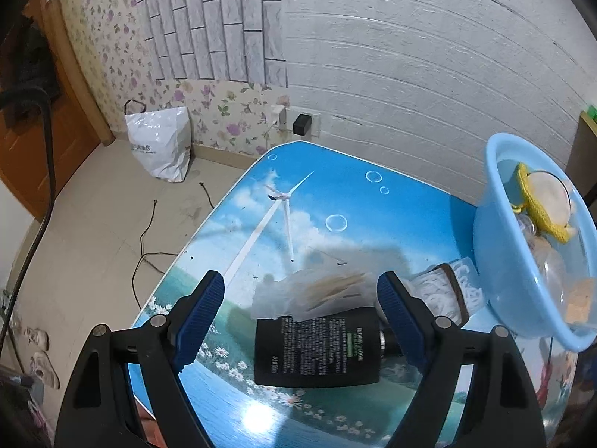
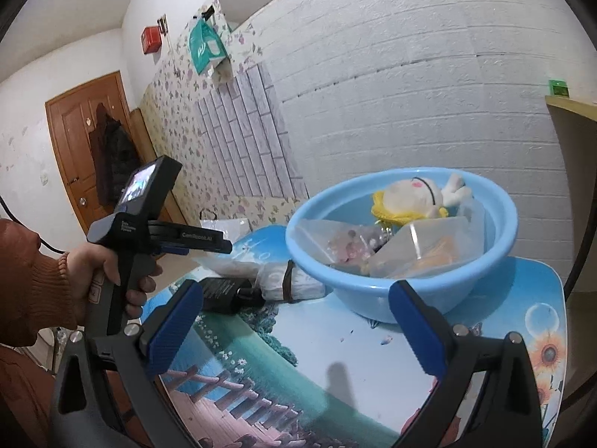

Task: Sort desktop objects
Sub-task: 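Withdraw both tools from the basin back over the table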

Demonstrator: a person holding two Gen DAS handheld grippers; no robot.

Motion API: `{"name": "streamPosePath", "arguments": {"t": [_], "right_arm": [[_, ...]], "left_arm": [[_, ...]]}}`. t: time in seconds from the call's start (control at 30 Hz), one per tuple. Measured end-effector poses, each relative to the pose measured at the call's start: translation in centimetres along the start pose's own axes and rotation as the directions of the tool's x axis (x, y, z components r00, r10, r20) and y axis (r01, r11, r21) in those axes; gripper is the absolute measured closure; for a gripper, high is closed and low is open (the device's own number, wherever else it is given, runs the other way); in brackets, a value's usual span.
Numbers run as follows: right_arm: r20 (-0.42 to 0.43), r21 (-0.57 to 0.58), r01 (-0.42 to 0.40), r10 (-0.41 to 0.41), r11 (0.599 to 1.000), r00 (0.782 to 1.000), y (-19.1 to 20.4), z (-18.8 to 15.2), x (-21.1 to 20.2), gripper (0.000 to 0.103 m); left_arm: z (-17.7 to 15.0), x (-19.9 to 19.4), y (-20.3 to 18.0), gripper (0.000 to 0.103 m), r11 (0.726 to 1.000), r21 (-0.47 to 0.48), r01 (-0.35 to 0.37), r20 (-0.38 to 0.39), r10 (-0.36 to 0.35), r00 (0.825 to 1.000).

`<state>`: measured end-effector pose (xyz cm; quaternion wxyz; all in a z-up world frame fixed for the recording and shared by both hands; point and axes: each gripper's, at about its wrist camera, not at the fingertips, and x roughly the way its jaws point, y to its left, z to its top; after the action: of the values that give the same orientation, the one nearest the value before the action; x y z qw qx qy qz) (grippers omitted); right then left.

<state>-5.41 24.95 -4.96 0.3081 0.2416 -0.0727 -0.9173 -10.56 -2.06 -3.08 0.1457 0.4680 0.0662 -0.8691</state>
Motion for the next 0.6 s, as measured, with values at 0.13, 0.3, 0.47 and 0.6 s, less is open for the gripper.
{"name": "streamPosePath", "arguments": {"t": [0.13, 0.3, 0.47, 0.6], "right_arm": [[-0.024, -0.016, 0.039, -0.039, 0.999, 0.999, 1.1, 0.3, 0.0, 0.001], [-0.074, 0.004, 0.086, -0.085, 0.996, 0.994, 1.7, -0.3, 0.2, 0.001], [-0.171, 0.057, 0.168, -0.156, 0.984, 0.973, 1.3, -1.4, 1.3, 0.001], [-0.225, 0.068, 0.191, -0.172, 0.979, 0.959, 1.9, -1.7, 2.4, 0.001]], "left_arm": [[-0.9, 0.0, 0.0, 0.019, 0.994, 0.108, 0.026, 0.024, -0.029, 0.999], [-2.2, -0.4, -0.6, 0.019, 0.971, 0.221, 0.086, 0.049, -0.100, 0.994], [-3.2, -0.1, 0.9, 0.019, 0.959, 0.228, 0.167, 0.049, -0.183, 0.982], [-3.6, 0.6, 2.2, 0.019, 0.954, 0.229, 0.193, 0.051, -0.210, 0.976]]}}
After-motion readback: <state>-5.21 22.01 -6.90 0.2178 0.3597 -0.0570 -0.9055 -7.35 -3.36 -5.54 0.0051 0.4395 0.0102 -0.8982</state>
